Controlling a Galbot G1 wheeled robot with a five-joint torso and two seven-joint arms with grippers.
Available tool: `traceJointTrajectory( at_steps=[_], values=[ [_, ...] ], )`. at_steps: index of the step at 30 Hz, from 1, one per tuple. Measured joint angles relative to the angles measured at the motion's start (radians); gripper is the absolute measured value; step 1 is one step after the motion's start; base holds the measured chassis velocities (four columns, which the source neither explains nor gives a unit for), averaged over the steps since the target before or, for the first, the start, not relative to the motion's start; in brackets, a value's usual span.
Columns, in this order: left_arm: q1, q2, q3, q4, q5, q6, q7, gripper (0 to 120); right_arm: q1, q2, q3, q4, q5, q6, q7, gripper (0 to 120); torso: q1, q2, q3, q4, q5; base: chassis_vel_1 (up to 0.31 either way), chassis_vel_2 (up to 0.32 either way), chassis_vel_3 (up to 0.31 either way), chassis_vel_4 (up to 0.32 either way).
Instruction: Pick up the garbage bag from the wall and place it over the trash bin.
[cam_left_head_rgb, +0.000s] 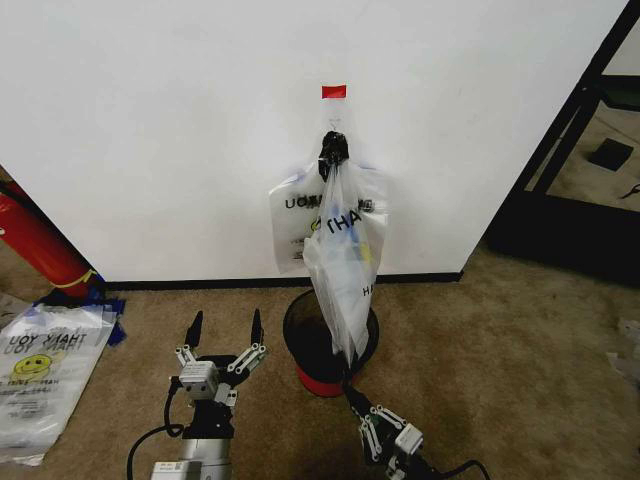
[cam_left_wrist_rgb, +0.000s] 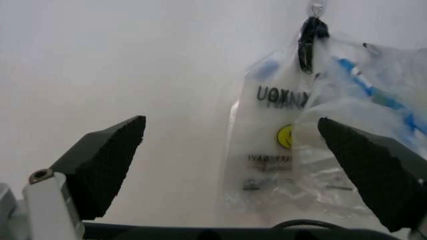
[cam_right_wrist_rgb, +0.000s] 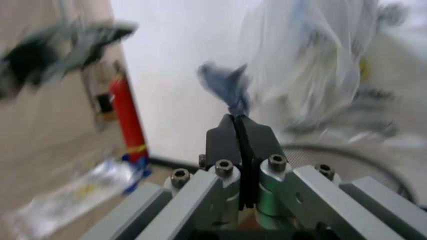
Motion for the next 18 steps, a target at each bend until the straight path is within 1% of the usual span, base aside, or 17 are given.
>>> traceJointTrajectory(
  at_steps=[4, 5, 7, 9, 11, 12, 14, 17, 18],
  values=[
    [0.0, 0.013, 0.052, -0.007, -0.021, 0.027, -0.003, 100, 0.059, 0.002, 0.003, 0.06, 0.082, -0.07, 0.108, 0, 0.0, 0.0, 0.0, 0.0001, 0.0001, 0.0, 0.0, 0.0, 0.0],
    [0.0, 0.013, 0.052, -0.007, -0.021, 0.027, -0.003, 100, 0.059, 0.002, 0.003, 0.06, 0.082, -0.07, 0.108, 0, 0.0, 0.0, 0.0, 0.0001, 0.0001, 0.0, 0.0, 0.0, 0.0],
    [-0.003, 0.02, 0.072, -0.006, -0.017, 0.032, -0.003, 100, 0.083, 0.004, 0.008, 0.078, 0.113, -0.097, 0.153, 0, 0.0, 0.0, 0.0, 0.0001, 0.0, 0.0, 0.0, 0.0, 0.0],
    [-0.02, 0.041, 0.103, -0.008, -0.016, 0.054, -0.002, 100, 0.109, 0.006, 0.013, 0.093, 0.147, -0.126, 0.202, 0, 0.0, 0.0, 0.0, 0.0002, 0.0, 0.0, 0.0, 0.0, 0.0],
    [-0.043, 0.067, 0.122, -0.018, -0.027, 0.078, -0.001, 100, 0.122, 0.007, 0.015, 0.098, 0.159, -0.142, 0.222, 0, 0.0, 0.0, 0.0, 0.0, 0.0, 0.0, 0.0, 0.0, 0.0],
    [-0.043, 0.067, 0.122, -0.018, -0.027, 0.078, -0.001, 100, 0.122, 0.007, 0.015, 0.098, 0.159, -0.142, 0.222, 0, 0.0, 0.0, 0.0, 0.0, 0.0, 0.0, 0.0, 0.0, 0.0],
    [-0.075, 0.103, 0.14, -0.03, -0.05, 0.11, 0.002, 100, 0.128, 0.007, 0.017, 0.096, 0.149, -0.146, 0.228, 0, 0.0, 0.0, 0.0, 0.0002, -0.0002, 0.0, 0.0, 0.0, 0.0],
    [-0.125, 0.181, 0.161, -0.064, -0.094, 0.171, 0.006, 100, 0.141, 0.0, 0.012, 0.076, 0.115, -0.146, 0.232, 0, 0.0, 0.0, 0.0, -0.0005, -0.0002, 0.0, 0.0, 0.0, 0.0],
    [-0.143, 0.214, 0.164, -0.083, -0.114, 0.2, 0.006, 100, 0.151, -0.003, 0.008, 0.066, 0.102, -0.146, 0.233, 0, 0.0, 0.0, 0.0, 0.0005, 0.0, 0.0, 0.0, 0.0, 0.0]
  ],
)
